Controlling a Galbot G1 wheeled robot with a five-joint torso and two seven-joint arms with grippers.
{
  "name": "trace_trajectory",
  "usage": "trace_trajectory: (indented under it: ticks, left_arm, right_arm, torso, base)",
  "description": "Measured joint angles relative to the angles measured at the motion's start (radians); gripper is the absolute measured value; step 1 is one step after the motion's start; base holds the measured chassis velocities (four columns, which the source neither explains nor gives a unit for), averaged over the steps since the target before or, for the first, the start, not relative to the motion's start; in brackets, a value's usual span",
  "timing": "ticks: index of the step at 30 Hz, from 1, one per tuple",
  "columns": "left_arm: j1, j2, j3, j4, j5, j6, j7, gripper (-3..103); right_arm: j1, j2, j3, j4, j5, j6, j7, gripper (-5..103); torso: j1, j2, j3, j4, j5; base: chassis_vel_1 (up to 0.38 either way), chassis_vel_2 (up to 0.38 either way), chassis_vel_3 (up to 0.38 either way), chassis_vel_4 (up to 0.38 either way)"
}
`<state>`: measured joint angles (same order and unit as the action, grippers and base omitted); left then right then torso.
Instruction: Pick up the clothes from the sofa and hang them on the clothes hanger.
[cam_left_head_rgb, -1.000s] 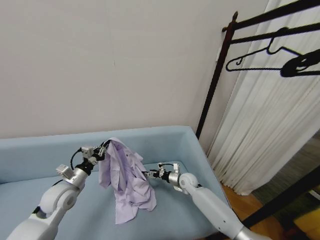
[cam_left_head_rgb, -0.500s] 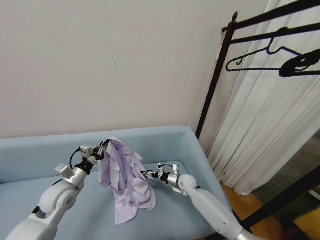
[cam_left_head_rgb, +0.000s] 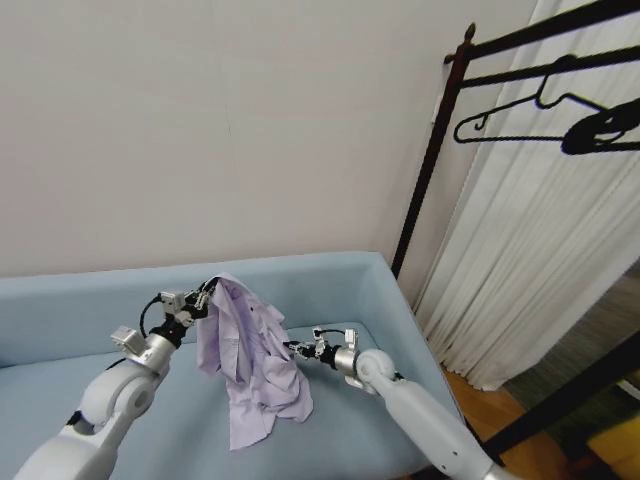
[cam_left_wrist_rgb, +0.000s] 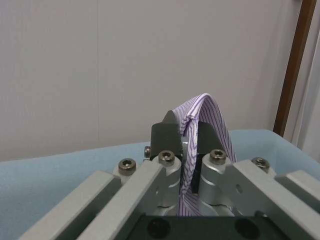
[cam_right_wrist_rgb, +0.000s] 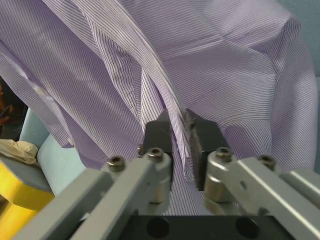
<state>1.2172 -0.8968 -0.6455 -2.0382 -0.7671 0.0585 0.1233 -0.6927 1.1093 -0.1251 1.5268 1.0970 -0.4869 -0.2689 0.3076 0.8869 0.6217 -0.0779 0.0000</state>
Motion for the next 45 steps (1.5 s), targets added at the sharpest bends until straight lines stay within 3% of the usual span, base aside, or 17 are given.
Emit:
trace_trajectory:
  ticks: [3,13,16,18,21,23,24,25,27,29,31,33,39,45]
  left_arm:
    - [0.0,-0.004,0.0,0.0,0.002,0.0,0.0,3]
    - [-0.002,0.003,-0.003,0.0,-0.019,0.001,0.013,3]
    - [-0.005,0.004,-0.004,0.008,-0.046,0.001,0.033,3]
    - [-0.005,0.004,-0.004,0.009,-0.048,0.001,0.035,3]
    - [-0.005,0.007,-0.004,0.002,-0.052,0.001,0.037,3]
    - [-0.004,0.008,-0.004,0.0,-0.052,0.001,0.037,3]
    - [-0.002,0.01,-0.006,-0.004,-0.054,0.001,0.038,3]
    - [0.0,0.012,-0.008,-0.007,-0.054,0.001,0.038,3]
    - [0.004,0.015,-0.011,-0.013,-0.056,0.001,0.038,3]
    - [0.005,0.015,-0.012,-0.014,-0.056,0.001,0.038,3]
    - [0.007,0.018,-0.014,-0.017,-0.057,0.002,0.038,3]
    - [0.007,0.019,-0.015,-0.017,-0.057,0.002,0.038,3]
    - [0.011,0.019,-0.016,-0.019,-0.057,0.003,0.038,3]
    - [0.012,0.021,-0.016,-0.031,-0.062,0.006,0.039,3]
  right_arm:
    - [-0.004,-0.002,0.0,0.007,0.001,0.0,0.003,1]
    - [0.003,0.002,0.001,-0.016,-0.066,0.006,-0.022,-3]
    - [0.017,-0.003,-0.007,-0.024,-0.103,0.009,-0.053,13]
    - [0.02,-0.004,-0.011,-0.025,-0.103,0.009,-0.055,13]
    - [0.028,0.003,-0.02,-0.039,-0.103,0.011,-0.056,29]
    - [0.028,0.005,-0.02,-0.04,-0.102,0.011,-0.055,29]
    - [0.029,0.011,-0.022,-0.045,-0.101,0.011,-0.054,40]
    - [0.03,0.015,-0.023,-0.05,-0.1,0.012,-0.053,40]
    - [0.031,0.02,-0.026,-0.058,-0.1,0.013,-0.051,51]
    - [0.031,0.022,-0.026,-0.06,-0.1,0.014,-0.051,51]
    - [0.031,0.025,-0.014,-0.065,-0.102,0.016,-0.049,67]
    - [0.031,0.023,-0.004,-0.061,-0.102,0.016,-0.047,67]
    - [0.048,-0.011,0.015,-0.028,-0.078,0.014,-0.053,93]
    - [0.073,-0.01,0.003,-0.078,-0.085,0.015,-0.071,95]
  torso:
    - [0.0,0.0,0.0,0.0,0.0]
    - [0.0,0.0,0.0,0.0,0.0]
    - [0.0,0.0,0.0,-0.0001,-0.0001]
    - [0.0,0.0,0.0,0.0,0.0]
    - [0.0,0.0,0.0,0.0,-0.0001]
    - [0.0,0.0,0.0,0.0,0.0]
    - [0.0,0.0,0.0,0.0,0.0]
    - [0.0,0.0,0.0,0.0001,0.0]
    - [0.0,0.0,0.0,0.0,0.0]
    - [0.0,0.0,0.0,0.0001,0.0]
    - [0.0,0.0,0.0,0.0001,0.0001]
    - [0.0,0.0,0.0,0.0001,0.0001]
    - [0.0,0.0,0.0,-0.0002,0.0]
    - [0.0,0.0,0.0,0.0002,0.0]
  base:
    - [0.0,0.0,0.0,0.0]
    - [0.0,0.0,0.0,0.0]
    - [0.0,0.0,0.0,0.0]
    - [0.0,0.0,0.0,0.0]
    - [0.0,0.0,0.0,0.0]
    - [0.0,0.0,0.0,0.0]
    - [0.0,0.0,0.0,0.0]
    - [0.0,0.0,0.0,0.0]
    - [0.0,0.0,0.0,0.0]
    - [0.0,0.0,0.0,0.0]
    - [0.0,0.0,0.0,0.0]
    - [0.0,0.0,0.0,0.0]
    - [0.0,0.0,0.0,0.0]
    - [0.0,0.0,0.0,0.0]
